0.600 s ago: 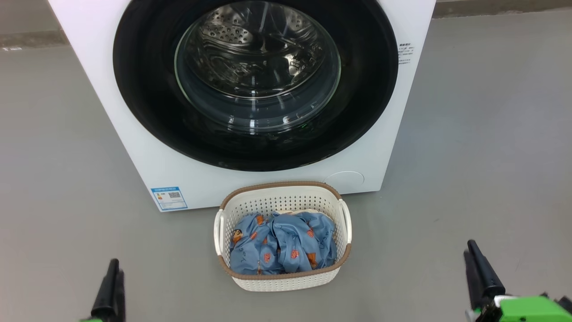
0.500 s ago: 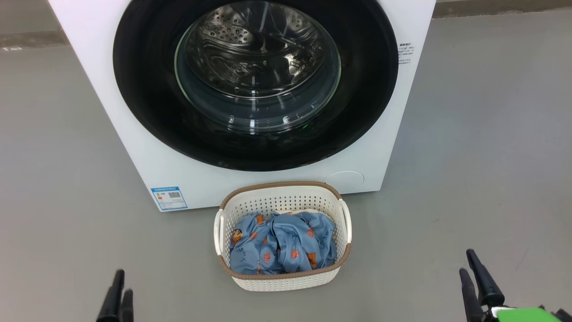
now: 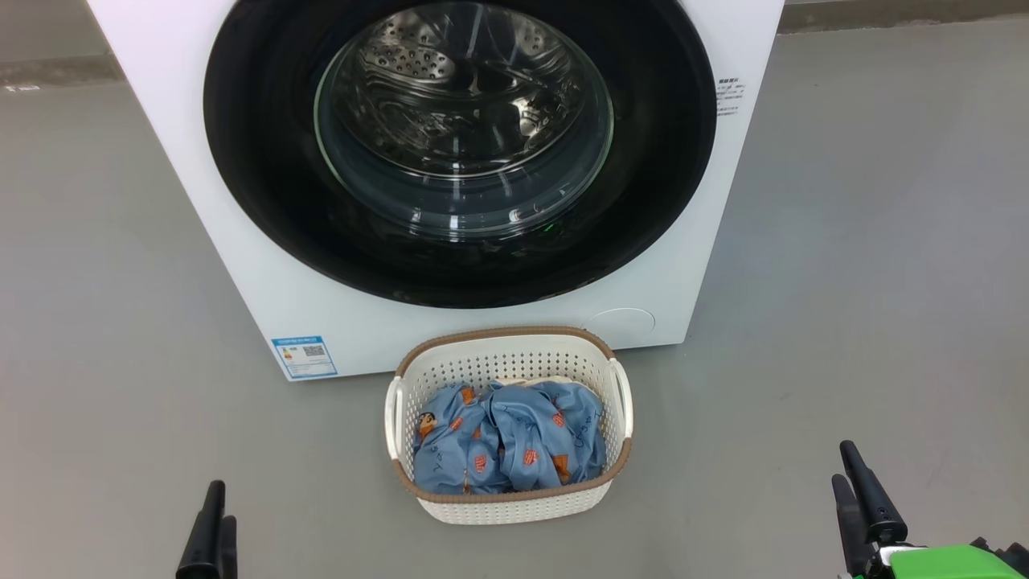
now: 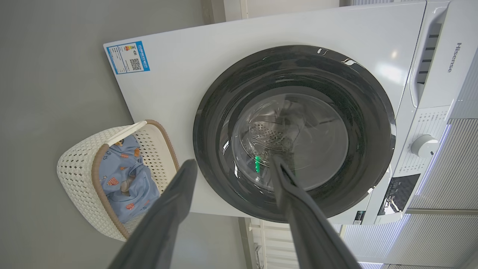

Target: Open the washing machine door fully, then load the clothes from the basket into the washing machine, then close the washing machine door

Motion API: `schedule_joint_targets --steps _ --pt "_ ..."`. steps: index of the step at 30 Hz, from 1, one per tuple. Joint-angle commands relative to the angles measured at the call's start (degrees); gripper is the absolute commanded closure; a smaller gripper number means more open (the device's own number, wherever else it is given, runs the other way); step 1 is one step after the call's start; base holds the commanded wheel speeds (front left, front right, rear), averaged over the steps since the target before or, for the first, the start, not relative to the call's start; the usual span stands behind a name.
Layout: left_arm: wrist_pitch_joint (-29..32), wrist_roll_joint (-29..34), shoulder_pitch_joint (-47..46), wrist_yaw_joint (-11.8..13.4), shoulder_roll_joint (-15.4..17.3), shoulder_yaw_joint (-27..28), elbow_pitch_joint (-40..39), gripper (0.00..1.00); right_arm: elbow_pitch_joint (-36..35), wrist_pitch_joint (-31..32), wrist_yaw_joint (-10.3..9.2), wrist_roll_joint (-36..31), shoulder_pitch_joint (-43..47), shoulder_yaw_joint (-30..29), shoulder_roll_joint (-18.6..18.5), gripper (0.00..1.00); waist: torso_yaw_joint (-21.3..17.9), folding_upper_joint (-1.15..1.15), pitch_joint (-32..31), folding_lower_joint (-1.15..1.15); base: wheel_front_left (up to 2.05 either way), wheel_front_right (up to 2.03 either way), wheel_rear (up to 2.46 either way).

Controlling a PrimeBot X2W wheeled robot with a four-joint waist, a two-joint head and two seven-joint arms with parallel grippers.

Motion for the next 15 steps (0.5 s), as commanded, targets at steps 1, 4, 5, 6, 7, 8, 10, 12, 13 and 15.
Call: schedule_joint_targets --steps 1,4,5,6,7,8,10,12,13,15 --pt "-0.7 1.3 -2.2 -0.1 1.2 0.0 -1.8 0.00 -1.7 -0.6 -0.01 -1.2 -2.2 0.4 -1.0 0.00 0.0 0.00 0.0 -0.01 0.00 0.00 0.00" --pt "-1.2 2.7 -2.3 -0.1 1.5 -0.4 -2.1 0.00 -1.8 -1.2 -0.01 -2.8 -2.4 0.8 -1.4 0.00 0.0 0.00 0.0 -0.01 0.00 0.00 0.00" --pt "-1.4 3.2 -2.3 -0.2 1.6 -0.4 -2.2 0.00 -1.8 -1.4 -0.01 -3.4 -2.5 0.9 -1.6 0.00 0.0 0.00 0.0 -0.01 0.00 0.00 0.00" --pt "-1.6 3.8 -2.3 -0.2 1.6 -0.4 -2.3 0.00 -1.8 -1.6 -0.01 -3.9 -2.6 1.0 -1.7 0.00 0.0 0.00 0.0 -0.01 0.00 0.00 0.00" --pt "-1.7 4.4 -2.3 -0.2 1.7 -0.4 -2.4 0.00 -1.8 -1.7 -0.01 -4.6 -2.6 1.1 -1.8 0.00 0.0 0.00 0.0 -0.01 0.00 0.00 0.00" --pt "-1.9 5.0 -2.3 -0.2 1.7 -0.4 -2.5 0.00 -1.8 -1.9 -0.01 -5.3 -2.7 1.2 -1.9 0.00 0.0 0.00 0.0 -0.01 0.00 0.00 0.00" --pt "-2.2 6.3 -2.3 -0.2 1.8 -0.4 -2.7 0.00 -1.9 -2.3 -0.01 -6.6 -2.8 1.3 -2.0 0.00 0.0 0.00 0.0 -0.01 0.00 0.00 0.00" --pt "-2.6 7.8 -2.3 -0.2 1.8 -0.3 -2.9 0.00 -2.1 -2.6 -0.01 -8.1 -2.9 1.4 -2.2 0.00 0.0 0.00 0.0 -0.01 0.00 0.00 0.00" --pt "-2.7 8.6 -2.3 -0.2 1.8 -0.3 -3.0 0.00 -2.1 -2.8 -0.01 -8.9 -2.9 1.5 -2.2 0.00 0.0 0.00 0.0 -0.01 0.00 0.00 0.00" --pt "-3.1 10.2 -2.3 -0.2 1.9 -0.3 -3.1 0.00 -2.3 -3.1 -0.02 -10.5 -3.0 1.6 -2.3 0.00 0.0 0.00 0.0 -0.01 0.00 0.00 0.00"
